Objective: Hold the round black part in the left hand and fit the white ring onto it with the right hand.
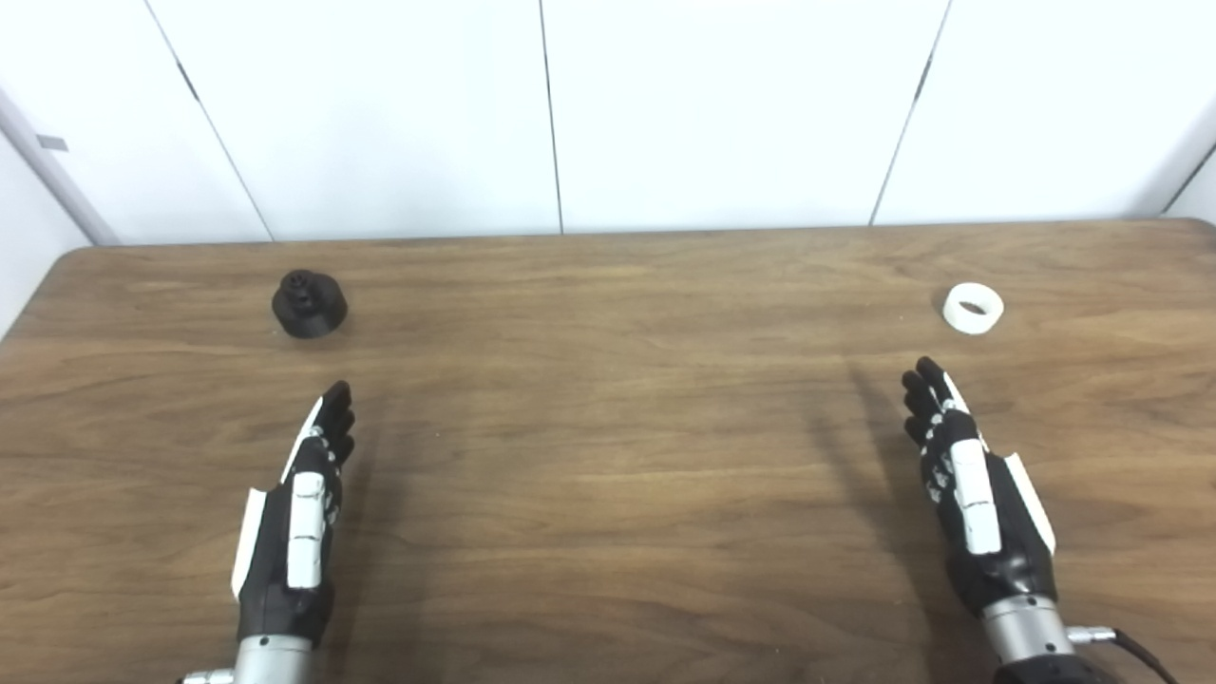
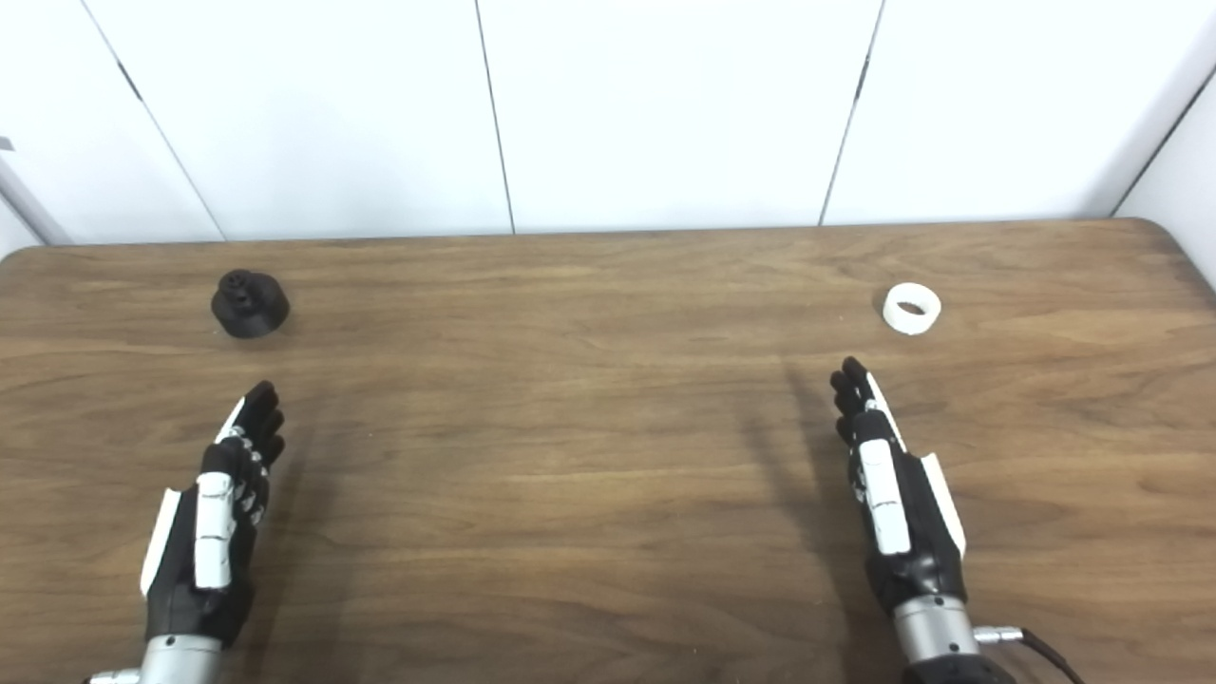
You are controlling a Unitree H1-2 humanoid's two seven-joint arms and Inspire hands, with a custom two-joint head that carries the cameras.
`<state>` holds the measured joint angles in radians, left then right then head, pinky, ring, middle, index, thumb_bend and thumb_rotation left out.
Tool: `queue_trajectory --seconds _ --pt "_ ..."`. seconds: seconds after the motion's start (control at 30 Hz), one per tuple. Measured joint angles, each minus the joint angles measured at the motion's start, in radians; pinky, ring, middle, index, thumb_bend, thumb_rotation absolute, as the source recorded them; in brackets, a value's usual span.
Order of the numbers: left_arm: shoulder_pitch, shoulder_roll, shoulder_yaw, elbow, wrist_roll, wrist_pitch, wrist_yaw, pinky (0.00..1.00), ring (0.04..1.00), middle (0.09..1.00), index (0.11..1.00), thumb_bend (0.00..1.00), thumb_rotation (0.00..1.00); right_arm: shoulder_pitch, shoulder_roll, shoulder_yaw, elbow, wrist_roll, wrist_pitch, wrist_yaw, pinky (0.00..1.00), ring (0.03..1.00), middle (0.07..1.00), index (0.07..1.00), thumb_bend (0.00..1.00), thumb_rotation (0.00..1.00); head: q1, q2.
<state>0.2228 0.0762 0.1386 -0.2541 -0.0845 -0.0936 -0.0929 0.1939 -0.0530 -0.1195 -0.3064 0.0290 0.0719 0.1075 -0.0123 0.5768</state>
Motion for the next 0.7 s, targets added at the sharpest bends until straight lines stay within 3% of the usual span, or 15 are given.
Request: queue_trajectory --seconds 0.3,0.7 --pt "0.0 0.0 0.0 0.0 0.0 0.0 0.0 1.0 0.994 0.987 0.972 0.51 1.0 0.0 0.0 0.0 0.001 0.0 0.0 0.0 1.0 0.98 0.958 0.966 0.47 1.0 0.002 0.002" --pt "-0.001 -0.006 -0.022 0.016 0.039 -0.018 0.003 0.98 0.971 0.973 0.957 0.49 0.98 0.0 -0.004 -0.009 0.024 0.004 -0.022 0.003 1.0 0.983 0.965 0.977 0.52 1.0 0.192 -0.066"
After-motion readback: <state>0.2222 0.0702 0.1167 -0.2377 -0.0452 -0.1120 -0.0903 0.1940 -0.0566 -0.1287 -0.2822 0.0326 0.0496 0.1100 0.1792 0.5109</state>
